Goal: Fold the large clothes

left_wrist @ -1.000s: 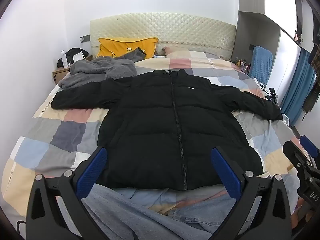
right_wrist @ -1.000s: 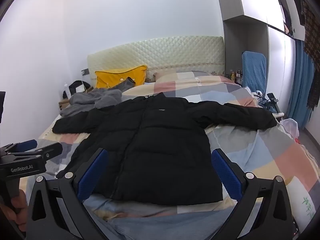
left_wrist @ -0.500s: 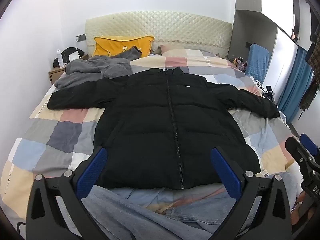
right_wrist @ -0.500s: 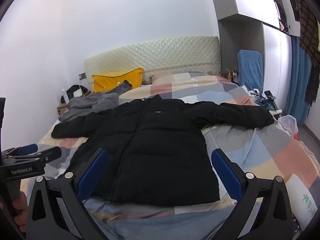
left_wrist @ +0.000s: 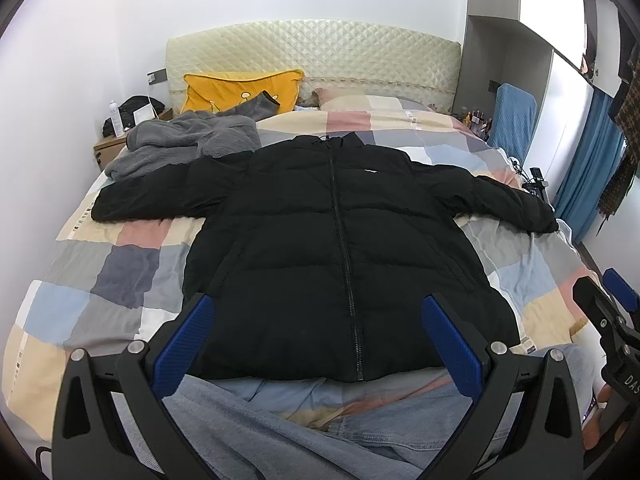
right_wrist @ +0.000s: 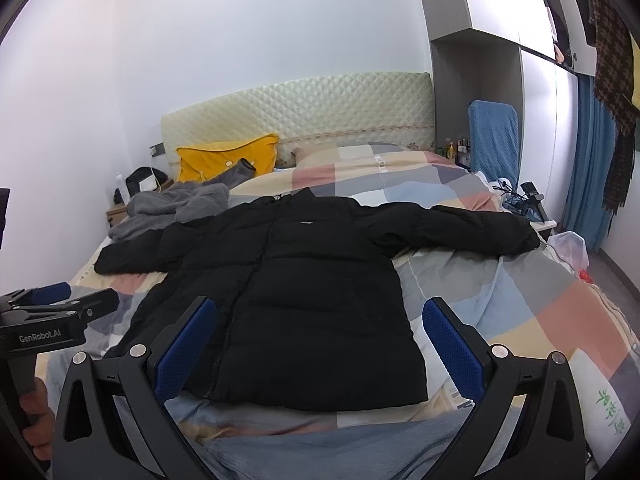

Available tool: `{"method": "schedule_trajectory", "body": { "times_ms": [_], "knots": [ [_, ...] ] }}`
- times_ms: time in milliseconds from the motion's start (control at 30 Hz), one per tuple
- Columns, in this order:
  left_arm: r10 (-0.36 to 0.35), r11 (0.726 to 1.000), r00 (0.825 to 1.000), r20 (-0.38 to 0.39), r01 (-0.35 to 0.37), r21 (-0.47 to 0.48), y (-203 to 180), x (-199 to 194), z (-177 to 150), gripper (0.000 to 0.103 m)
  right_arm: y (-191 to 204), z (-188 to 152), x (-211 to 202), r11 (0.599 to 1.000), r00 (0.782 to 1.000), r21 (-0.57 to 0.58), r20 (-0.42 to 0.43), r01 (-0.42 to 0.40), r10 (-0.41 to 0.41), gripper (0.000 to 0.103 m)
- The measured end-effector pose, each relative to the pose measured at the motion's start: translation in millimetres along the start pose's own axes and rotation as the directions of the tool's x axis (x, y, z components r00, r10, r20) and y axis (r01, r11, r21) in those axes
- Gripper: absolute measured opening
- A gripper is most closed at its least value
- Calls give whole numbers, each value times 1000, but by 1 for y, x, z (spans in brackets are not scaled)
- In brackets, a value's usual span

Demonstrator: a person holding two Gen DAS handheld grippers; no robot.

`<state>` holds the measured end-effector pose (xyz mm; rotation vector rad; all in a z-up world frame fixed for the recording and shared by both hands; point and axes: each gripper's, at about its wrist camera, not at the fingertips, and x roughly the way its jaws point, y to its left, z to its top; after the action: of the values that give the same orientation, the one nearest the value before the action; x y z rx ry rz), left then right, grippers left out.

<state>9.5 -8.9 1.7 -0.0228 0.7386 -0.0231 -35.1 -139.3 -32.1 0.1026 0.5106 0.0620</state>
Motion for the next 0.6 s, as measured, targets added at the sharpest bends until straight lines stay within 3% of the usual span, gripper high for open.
{"method": "schedule_trajectory", "body": {
  "times_ms": [600],
  "knots": [
    [9, 1000, 1000, -5, -9, 0, -6, 3, -4, 103, 2, 2, -1, 1000, 1000, -1, -3, 1, -1, 103]
  ]
}}
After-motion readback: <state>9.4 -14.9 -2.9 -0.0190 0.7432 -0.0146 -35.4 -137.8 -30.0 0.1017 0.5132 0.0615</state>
